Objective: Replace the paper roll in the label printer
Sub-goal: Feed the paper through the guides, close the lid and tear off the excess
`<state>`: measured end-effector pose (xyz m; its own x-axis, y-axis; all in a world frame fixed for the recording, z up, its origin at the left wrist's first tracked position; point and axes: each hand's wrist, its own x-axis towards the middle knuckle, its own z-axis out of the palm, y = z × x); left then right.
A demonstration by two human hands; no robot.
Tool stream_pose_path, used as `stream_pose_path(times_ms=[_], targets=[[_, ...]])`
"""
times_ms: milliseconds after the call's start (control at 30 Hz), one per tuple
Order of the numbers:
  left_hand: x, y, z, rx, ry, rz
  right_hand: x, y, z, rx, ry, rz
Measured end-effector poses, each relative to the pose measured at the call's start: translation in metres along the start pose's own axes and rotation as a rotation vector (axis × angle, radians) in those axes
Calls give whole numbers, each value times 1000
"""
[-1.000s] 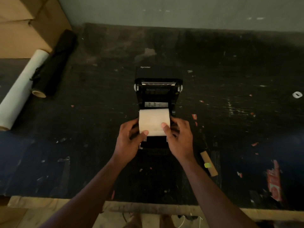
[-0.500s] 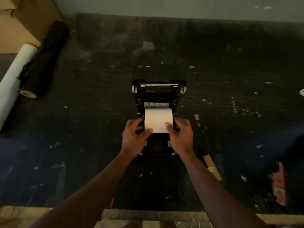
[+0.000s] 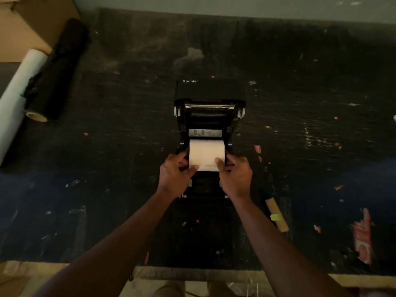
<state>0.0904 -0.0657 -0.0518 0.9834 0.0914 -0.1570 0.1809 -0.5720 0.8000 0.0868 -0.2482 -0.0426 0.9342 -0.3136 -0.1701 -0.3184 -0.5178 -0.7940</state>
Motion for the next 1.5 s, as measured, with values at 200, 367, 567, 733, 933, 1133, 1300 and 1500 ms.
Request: stream_pose_path(times_ms=[200, 367, 567, 733, 933, 1133, 1300, 1500], targets=[[-7, 10, -3, -184, 115, -153, -8, -4, -4, 109, 117, 107], [-9, 11, -4, -244, 117, -269, -1, 1, -7, 250, 99, 199], [-2, 9, -11, -467, 26, -469, 12, -4, -16, 482, -125, 401], [0, 3, -15, -526, -65, -500, 17, 2, -24, 299, -177, 335], [0, -11, -13, -346, -131, -480, 11, 14, -24, 89, -231, 285], [5, -11, -12, -95, -182, -364, 9, 20, -23, -25, -272, 212], [10, -9, -17, 25, -236, -330, 19, 16, -26, -69, -303, 248], [18, -10, -21, 135, -320, -261, 27, 14, -30, -111, -380, 256]])
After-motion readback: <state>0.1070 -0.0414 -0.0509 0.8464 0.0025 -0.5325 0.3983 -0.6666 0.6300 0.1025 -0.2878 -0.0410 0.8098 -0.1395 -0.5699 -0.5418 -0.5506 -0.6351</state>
